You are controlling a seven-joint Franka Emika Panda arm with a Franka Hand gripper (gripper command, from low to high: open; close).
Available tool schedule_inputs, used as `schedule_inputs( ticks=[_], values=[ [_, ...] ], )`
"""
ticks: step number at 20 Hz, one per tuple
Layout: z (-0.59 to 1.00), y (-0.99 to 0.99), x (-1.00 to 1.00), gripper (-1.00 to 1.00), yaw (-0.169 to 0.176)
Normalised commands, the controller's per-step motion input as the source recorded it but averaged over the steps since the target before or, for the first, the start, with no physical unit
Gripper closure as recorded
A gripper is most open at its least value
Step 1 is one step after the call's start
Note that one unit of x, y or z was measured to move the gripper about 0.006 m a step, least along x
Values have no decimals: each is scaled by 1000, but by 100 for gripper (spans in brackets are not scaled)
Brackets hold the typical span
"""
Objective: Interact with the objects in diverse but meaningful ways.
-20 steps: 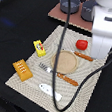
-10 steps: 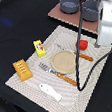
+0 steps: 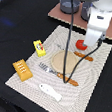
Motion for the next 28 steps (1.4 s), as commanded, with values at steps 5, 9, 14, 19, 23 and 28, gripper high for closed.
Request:
schedule_inputs(
  ticks=[5,9,14,19,23,28],
  values=[
    [-70,171,146,-100,-3],
    [8,26,354,-100,-14],
    [-121,144,93,-100,2],
    [-151,13,0,-100,0],
    [-280,0,-64,-100,6],
    [-286,-1,-203,-100,15]
  ],
)
